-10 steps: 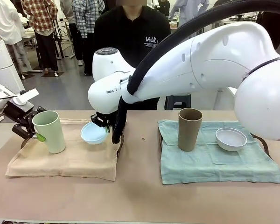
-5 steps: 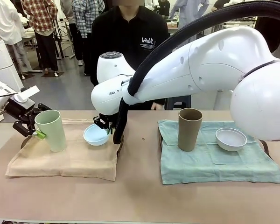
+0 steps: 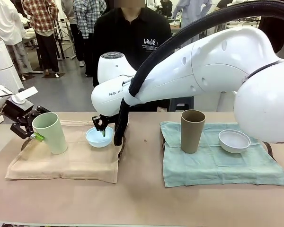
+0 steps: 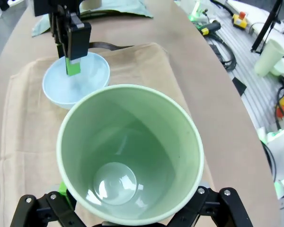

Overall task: Set up a tray with a mat and arrange the tableware.
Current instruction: Place the Picnic Bowl and Reusable plastic cup back onto the Handle tray in front of the human's position.

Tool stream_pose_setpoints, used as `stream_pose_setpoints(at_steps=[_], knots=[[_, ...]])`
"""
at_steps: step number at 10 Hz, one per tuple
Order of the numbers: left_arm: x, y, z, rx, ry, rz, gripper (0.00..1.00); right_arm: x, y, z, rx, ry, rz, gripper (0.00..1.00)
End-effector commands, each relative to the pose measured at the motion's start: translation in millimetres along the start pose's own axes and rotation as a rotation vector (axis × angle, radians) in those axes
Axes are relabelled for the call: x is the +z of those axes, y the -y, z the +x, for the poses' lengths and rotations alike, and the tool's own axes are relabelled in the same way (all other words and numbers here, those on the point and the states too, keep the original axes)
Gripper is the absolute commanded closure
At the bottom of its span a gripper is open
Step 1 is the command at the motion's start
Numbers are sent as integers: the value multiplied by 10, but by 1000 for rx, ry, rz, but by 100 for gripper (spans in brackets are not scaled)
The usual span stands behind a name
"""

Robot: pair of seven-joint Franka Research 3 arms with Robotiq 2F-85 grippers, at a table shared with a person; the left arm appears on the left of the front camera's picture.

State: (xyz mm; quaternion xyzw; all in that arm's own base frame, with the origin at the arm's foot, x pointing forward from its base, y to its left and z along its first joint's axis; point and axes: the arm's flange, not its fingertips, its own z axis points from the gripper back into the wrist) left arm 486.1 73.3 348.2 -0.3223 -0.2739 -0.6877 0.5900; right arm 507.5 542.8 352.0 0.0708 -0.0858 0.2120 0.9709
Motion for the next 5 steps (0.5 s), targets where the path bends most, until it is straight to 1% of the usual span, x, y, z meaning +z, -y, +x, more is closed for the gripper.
stream_pose_setpoints(at_steps=[1, 3, 5], knots=[[85, 5, -35, 76, 4, -12, 0, 219, -6, -141, 6, 65, -21, 32], [176, 20, -111, 89, -21, 6, 0, 448, -57, -245, 20, 123, -30, 32], [234, -2, -182, 99, -73, 29, 0, 601, -150, -322, 49, 167, -21, 32]])
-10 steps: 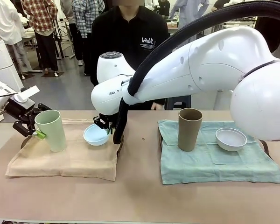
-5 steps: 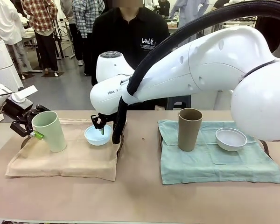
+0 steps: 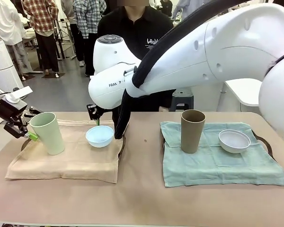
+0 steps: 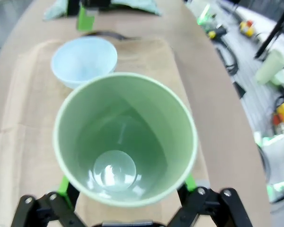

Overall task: Set up a tray with a mat and arrange the tableware.
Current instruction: Place the Picnic Bowl and Reusable plastic cup back onto the Handle tray in front of the human's position.

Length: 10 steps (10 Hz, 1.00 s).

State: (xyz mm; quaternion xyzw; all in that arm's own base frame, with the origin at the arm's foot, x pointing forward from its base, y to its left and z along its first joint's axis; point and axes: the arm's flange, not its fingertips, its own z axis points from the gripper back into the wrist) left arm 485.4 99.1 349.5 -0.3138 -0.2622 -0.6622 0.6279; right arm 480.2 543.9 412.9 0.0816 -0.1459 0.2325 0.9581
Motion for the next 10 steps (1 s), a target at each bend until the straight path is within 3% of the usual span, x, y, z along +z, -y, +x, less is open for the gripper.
stream_pose_setpoints(at_steps=[1, 2, 5, 8, 10], knots=[[9, -81, -60, 15, -79, 3, 0, 37, -27, -218, 15, 54, -25, 32], [-3, -106, -83, 38, -123, 6, 0, 71, -60, -226, 22, 60, -35, 32], [172, -31, 129, 162, -387, 83, 0, 271, -89, -334, 22, 97, -49, 32], [592, 331, 838, 352, -475, 110, 0, 590, -42, -525, -53, 105, -108, 32], [854, 630, 1442, 488, -525, 252, 0, 1014, 50, -774, -183, 74, -179, 32]])
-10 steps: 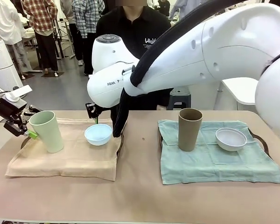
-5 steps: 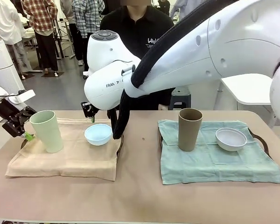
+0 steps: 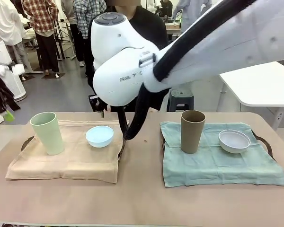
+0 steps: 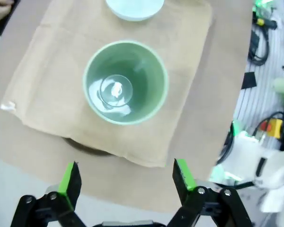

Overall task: Set up a tray with a mat and arrange the tableware.
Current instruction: Place the Picnic Bowl and Reusable plastic cup back onto the Handle tray in front of the human's position.

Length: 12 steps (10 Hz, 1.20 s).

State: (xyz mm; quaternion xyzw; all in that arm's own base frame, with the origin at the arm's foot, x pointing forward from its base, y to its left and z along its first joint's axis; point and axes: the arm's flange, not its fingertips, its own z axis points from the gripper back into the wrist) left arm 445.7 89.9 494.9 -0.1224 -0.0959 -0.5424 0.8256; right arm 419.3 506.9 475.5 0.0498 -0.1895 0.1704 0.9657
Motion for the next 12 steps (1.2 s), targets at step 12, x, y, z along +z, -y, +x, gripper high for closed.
stream_pose_setpoints(at_steps=[12], knots=[[606, 747, 775, 160, 39, 97, 0, 1476, 492, -675, -268, 79, -208, 32]])
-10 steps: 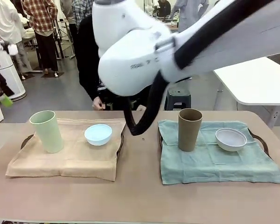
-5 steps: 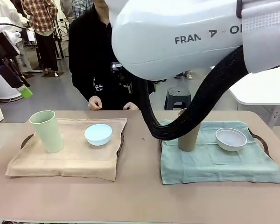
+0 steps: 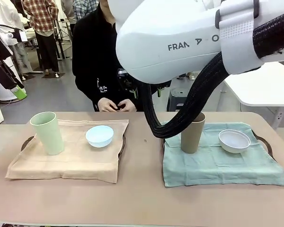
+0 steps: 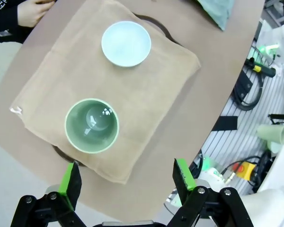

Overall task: Set up a tray with a mat and arrange the tableware.
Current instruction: Place the Picnic Bowl and Reusable plastic cup back onto the Handle tray in front of the human's position.

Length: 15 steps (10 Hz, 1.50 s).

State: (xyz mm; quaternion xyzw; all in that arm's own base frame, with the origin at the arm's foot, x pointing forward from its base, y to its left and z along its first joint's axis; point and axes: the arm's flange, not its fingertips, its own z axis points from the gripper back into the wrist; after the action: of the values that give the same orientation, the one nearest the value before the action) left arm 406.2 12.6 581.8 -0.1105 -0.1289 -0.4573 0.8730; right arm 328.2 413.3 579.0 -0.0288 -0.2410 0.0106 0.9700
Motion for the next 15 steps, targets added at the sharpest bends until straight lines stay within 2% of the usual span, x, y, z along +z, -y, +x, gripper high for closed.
stream_pose_setpoints(at_steps=[1, 4, 5, 6, 7, 8, 9, 10, 11, 12, 13, 14, 15], knots=[[6, 4, 3, -22, -12, 14, 0, 58, -25, 8, 9, -10, 23, 32], [-5, 9, 13, -4, 0, -1, 0, 40, -29, -11, 5, 5, 6, 31], [58, 194, 116, 44, 39, 58, 0, 193, 318, -151, -110, -11, 172, 31], [226, 272, 37, 136, 129, -66, 0, 290, 874, -390, -264, 8, 437, 31], [412, 266, -132, 233, 219, -226, 0, 319, 1489, -747, -447, 60, 652, 31], [536, 242, -211, 302, 330, -409, 0, 308, 1840, -995, -561, 90, 873, 31], [552, 262, -248, 306, 386, -476, 0, 235, 1881, -1069, -733, 115, 624, 31], [376, 283, -139, 166, 190, -232, 0, 472, 1183, -268, -390, 28, 478, 31], [513, 310, -266, 202, 283, -368, 0, 427, 1665, -517, -544, 36, 569, 31], [401, 207, -222, 295, 331, -530, 0, 480, 1605, -392, -427, -197, 904, 31], [299, 120, -259, 357, 388, -663, 0, 443, 1950, -225, -451, -307, 1112, 31], [161, 80, -413, 451, 429, -742, 0, 486, 2340, -120, -514, -376, 1283, 31], [-60, -91, -573, 524, 500, -812, 0, 621, 2746, 20, -545, -367, 1451, 31]])
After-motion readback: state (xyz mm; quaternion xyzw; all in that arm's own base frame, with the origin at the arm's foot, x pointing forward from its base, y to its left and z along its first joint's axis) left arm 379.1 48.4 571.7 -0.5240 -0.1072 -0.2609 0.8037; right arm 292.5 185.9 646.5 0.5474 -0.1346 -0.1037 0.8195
